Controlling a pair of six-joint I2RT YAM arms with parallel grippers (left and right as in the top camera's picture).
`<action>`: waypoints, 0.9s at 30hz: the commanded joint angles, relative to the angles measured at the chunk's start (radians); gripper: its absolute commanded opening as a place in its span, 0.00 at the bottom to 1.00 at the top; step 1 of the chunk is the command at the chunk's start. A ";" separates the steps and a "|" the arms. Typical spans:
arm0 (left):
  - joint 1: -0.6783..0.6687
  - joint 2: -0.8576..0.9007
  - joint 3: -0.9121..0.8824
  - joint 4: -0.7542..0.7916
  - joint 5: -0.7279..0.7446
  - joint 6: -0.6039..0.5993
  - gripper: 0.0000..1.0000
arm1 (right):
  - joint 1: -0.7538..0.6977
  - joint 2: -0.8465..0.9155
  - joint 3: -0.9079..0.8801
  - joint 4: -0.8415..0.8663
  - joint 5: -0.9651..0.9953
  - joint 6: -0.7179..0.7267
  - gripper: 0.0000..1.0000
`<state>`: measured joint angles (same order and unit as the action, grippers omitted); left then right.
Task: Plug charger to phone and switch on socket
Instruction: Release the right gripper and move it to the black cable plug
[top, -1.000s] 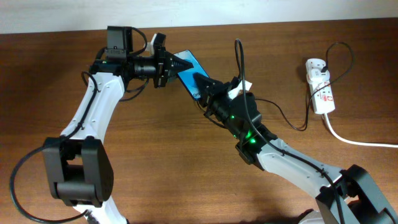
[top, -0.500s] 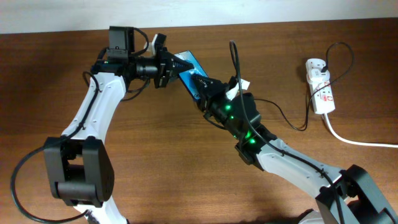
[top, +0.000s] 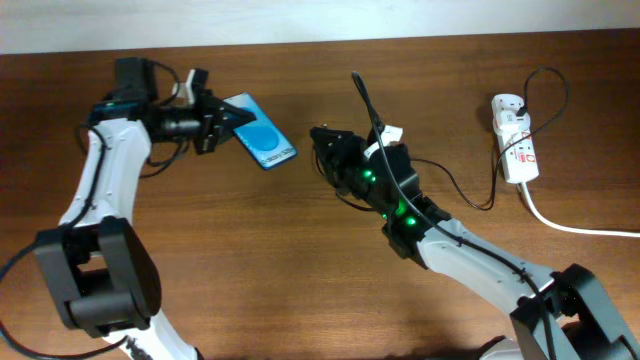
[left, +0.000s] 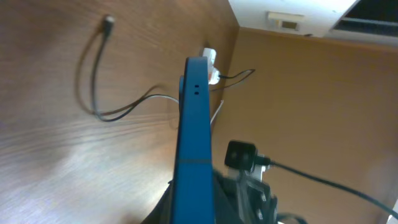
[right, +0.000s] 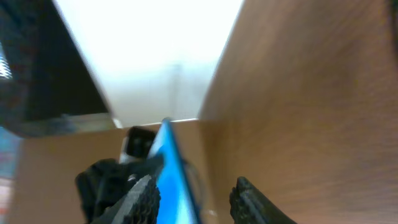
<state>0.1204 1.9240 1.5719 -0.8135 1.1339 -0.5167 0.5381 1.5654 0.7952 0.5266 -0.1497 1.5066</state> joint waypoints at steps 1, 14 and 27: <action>0.058 -0.023 -0.002 -0.091 0.028 0.180 0.00 | -0.064 -0.005 0.015 -0.122 -0.173 -0.293 0.50; 0.059 -0.023 -0.002 -0.373 0.060 0.526 0.00 | -0.231 -0.007 0.159 -1.049 -0.399 -1.052 0.44; 0.059 -0.023 -0.002 -0.377 0.063 0.533 0.00 | -0.149 0.456 1.227 -1.600 -0.100 -1.115 0.45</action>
<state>0.1799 1.9240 1.5688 -1.1885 1.1507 0.0010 0.3809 1.8442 1.8214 -1.0225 -0.2874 0.4114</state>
